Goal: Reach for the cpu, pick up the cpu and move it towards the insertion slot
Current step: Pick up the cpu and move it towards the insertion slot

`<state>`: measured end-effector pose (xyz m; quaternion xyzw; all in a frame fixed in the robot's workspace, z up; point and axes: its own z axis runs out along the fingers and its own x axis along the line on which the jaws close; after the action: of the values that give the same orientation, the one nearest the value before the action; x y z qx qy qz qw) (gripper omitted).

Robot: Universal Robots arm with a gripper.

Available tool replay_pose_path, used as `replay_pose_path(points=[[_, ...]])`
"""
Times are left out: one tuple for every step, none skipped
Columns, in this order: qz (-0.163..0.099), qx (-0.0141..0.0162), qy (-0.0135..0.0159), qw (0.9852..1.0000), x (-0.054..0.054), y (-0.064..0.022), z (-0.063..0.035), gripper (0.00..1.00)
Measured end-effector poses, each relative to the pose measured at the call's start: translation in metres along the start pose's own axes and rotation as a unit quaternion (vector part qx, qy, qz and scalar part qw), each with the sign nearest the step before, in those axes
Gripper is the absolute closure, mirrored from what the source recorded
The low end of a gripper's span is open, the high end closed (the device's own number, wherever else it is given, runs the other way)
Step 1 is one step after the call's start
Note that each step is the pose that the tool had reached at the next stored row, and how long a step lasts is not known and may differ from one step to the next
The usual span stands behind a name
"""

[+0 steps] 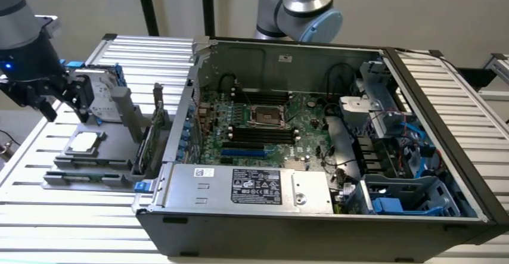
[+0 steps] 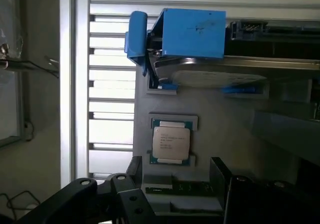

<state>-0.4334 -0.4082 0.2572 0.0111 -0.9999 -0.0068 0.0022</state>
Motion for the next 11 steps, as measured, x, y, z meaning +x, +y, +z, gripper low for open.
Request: replay_pose_path(points=[[0.0, 0.0, 0.0, 1.0, 0.0, -0.0001, 0.0017, 0.35], [0.0, 0.0, 0.0, 1.0, 0.0, -0.0001, 0.0036, 0.35], [0.0, 0.0, 0.0, 1.0, 0.0, -0.0002, 0.0054, 0.35], [0.0, 0.0, 0.0, 1.0, 0.0, -0.0002, 0.0072, 0.35], [0.0, 0.0, 0.0, 1.0, 0.0, -0.0003, 0.009, 0.35], [0.0, 0.0, 0.0, 1.0, 0.0, -0.0003, 0.0108, 0.35], [0.0, 0.0, 0.0, 1.0, 0.0, -0.0003, 0.0127, 0.35], [0.0, 0.0, 0.0, 1.0, 0.0, -0.0003, 0.0145, 0.35], [0.0, 0.0, 0.0, 1.0, 0.001, -0.0004, 0.0163, 0.35], [0.0, 0.0, 0.0, 1.0, 0.001, -0.0004, 0.018, 0.35], [0.0, 0.0, 0.0, 1.0, 0.001, -0.0004, 0.0199, 0.35]])
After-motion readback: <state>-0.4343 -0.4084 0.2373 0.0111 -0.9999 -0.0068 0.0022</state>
